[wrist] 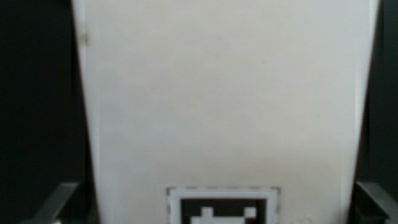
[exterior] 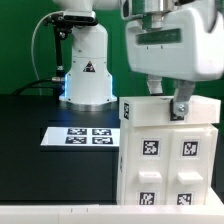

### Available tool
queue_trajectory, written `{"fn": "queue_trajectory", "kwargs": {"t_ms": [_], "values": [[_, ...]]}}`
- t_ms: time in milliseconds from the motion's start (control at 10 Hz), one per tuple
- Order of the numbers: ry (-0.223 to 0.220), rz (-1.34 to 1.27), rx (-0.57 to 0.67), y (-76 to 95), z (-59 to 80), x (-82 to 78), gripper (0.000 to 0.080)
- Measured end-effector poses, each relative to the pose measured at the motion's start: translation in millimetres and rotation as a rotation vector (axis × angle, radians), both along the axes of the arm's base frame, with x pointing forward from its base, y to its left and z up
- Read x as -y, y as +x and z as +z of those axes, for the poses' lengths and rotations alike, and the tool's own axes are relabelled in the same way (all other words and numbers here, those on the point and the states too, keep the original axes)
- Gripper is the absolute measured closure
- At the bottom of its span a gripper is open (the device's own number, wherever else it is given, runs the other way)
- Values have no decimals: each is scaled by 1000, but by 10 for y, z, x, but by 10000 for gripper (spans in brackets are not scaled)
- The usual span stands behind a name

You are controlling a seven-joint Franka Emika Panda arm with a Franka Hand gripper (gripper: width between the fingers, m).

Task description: Assemble cabinet

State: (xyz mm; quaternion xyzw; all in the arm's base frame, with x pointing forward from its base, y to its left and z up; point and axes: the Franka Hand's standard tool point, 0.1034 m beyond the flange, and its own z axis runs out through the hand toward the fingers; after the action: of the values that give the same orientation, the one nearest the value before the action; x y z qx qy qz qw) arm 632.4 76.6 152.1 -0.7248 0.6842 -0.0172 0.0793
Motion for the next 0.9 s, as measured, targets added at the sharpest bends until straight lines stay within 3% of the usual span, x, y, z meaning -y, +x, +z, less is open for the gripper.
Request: {"fn": "queue_trajectory", "kwargs": {"t_ms": [200, 300, 400, 500, 800, 900], "values": [[30, -121, -8, -1, 0, -5, 246], [30, -118, -9, -2, -4, -5, 149], [29, -117, -9, -4, -10, -6, 149], [29, -112, -9, -4, -9, -7, 26], [35, 186, -75, -97, 182, -109, 5], [27, 235, -57, -87, 184, -133, 1]]}}
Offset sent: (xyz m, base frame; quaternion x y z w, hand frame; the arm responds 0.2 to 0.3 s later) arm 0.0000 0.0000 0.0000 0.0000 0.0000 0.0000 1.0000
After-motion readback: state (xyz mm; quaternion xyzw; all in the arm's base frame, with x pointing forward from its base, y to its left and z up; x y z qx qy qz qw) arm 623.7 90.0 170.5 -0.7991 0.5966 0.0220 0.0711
